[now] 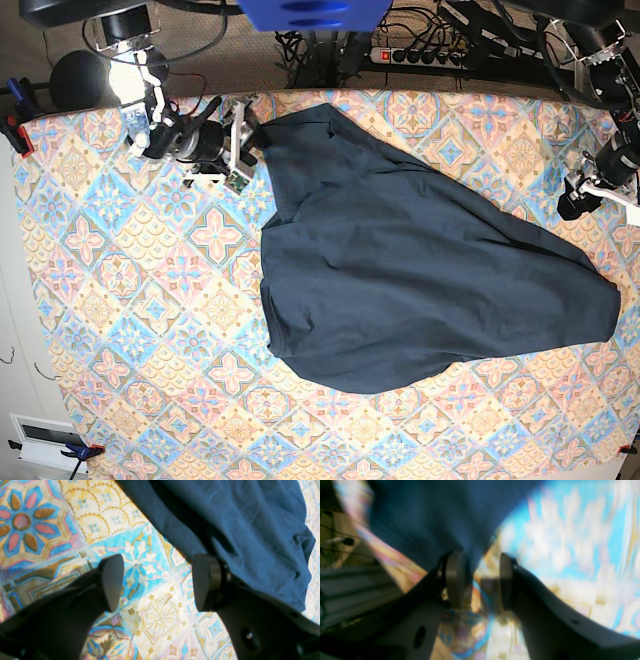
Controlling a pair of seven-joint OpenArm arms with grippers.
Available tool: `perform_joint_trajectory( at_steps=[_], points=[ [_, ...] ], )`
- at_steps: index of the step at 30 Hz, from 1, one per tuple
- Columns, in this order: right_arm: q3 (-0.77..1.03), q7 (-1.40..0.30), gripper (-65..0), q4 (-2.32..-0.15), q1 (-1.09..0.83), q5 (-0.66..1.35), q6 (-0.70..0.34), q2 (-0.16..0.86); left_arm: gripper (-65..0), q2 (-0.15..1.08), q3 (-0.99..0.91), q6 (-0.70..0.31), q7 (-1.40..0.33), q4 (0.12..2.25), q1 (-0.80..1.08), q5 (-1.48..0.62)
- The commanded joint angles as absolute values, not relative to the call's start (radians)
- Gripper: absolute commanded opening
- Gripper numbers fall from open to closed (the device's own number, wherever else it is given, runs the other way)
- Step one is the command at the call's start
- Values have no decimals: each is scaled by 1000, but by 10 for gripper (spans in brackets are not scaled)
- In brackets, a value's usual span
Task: Layout the t-shirt on the table in an organized manner, then fold the t-shirt properly
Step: 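Grasp the shirt's ends with both grippers and stretch them apart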
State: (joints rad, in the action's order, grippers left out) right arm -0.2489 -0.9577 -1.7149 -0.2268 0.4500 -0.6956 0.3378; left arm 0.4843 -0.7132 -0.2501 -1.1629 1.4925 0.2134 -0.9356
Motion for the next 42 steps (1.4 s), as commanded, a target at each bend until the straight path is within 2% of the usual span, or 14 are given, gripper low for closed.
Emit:
perform_joint_trajectory(
  at_steps=[1, 7, 22, 24, 27, 34, 37, 42],
  points=[
    [-248, -949, -424, -1718, -186, 455, -698, 340, -232, 498, -720, -254, -1147, 1512, 208, -952],
    [-242, -949, -424, -1695, -104, 456, -698, 291, -232, 496, -720, -255, -1147, 1512, 209, -952],
    [-242, -957, -436, -1586, -102, 458, -698, 240, -232, 496, -720, -255, -1147, 1512, 205, -955],
    [-239, -958, -489, -1595, -105, 458, -698, 240, -232, 496, -720, -255, -1147, 1512, 205, -955],
    [-217, -958, -650, -1615, -102, 458, -698, 243, -232, 496, -720, -255, -1145, 1512, 202, -955],
    [205, -958, -644, -1744, -102, 460, -698, 245, -232, 495, -720, -255, -1145, 1512, 202, -955],
    [357, -960, -644, -1751, -28, 460, -698, 265, -232, 495, -719, -255, -1145, 1512, 205, -955],
    [392, -960, -644, -1747, 36, 460, -698, 346, -232, 493, -713, -255, -1145, 1512, 205, -951]
  ],
)
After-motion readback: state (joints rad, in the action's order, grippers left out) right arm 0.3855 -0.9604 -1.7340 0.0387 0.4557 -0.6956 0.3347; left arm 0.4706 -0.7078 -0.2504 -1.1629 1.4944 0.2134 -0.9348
